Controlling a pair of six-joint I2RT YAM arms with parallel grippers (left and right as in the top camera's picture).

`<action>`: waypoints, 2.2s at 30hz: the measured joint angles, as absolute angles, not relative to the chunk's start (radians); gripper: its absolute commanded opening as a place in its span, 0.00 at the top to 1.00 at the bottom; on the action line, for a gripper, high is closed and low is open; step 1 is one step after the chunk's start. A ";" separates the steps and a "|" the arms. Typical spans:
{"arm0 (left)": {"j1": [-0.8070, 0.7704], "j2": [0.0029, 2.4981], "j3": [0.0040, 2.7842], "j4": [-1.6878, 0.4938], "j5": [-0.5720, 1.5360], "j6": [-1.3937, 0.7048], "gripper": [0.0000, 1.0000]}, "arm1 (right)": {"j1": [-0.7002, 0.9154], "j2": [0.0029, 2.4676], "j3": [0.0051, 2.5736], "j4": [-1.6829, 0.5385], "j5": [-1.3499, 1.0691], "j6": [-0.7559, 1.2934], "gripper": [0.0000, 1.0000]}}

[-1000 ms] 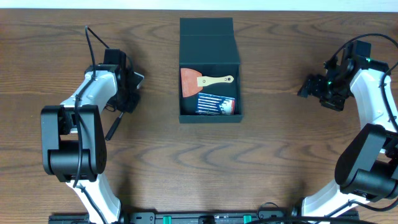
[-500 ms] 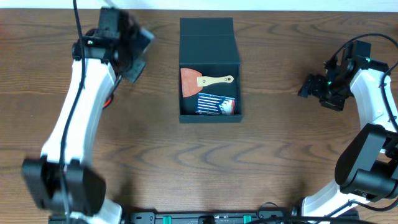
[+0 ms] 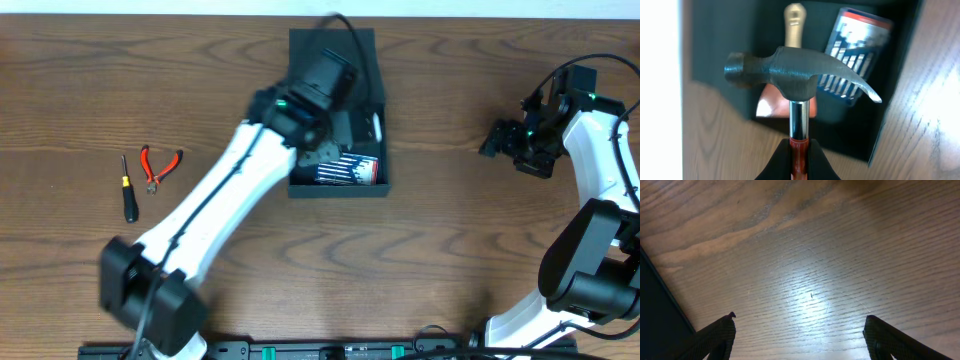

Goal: Pack container
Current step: 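Carry the red-handled hammer with the left gripper into the box, then open the left gripper to drop the hammer and withdraw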

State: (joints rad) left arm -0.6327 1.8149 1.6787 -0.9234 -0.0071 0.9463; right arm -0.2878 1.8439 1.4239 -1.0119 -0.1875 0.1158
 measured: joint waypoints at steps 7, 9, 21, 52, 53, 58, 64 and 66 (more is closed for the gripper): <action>-0.664 1.930 1.677 -0.896 -0.007 1.011 0.94 | -0.288 1.844 1.424 -1.010 -0.187 0.116 0.16; -0.664 1.952 1.677 -0.886 -0.007 1.019 0.94 | -0.288 1.844 1.424 -1.010 -0.187 0.116 0.16; -0.713 2.008 1.677 -0.872 -0.047 1.058 0.94 | -0.288 1.844 1.424 -1.005 -0.187 0.116 0.16; -0.669 2.009 1.677 -0.657 -0.013 0.620 0.94 | -0.288 1.844 1.424 -1.033 -0.187 0.116 0.16; -0.660 2.009 1.677 -0.657 0.003 0.615 0.95 | -0.288 1.844 1.424 -1.033 -0.187 0.116 0.16; -0.636 2.038 1.677 -0.670 0.066 0.596 0.94 | -0.288 1.844 1.424 -1.035 -0.188 0.116 0.17; -0.650 2.122 1.675 -0.718 0.104 0.595 0.95 | -0.288 1.844 1.424 -1.038 -0.187 0.116 0.17; -0.654 2.134 1.672 -0.726 0.107 0.595 0.94 | -0.288 1.844 1.424 -1.042 -0.187 0.116 0.17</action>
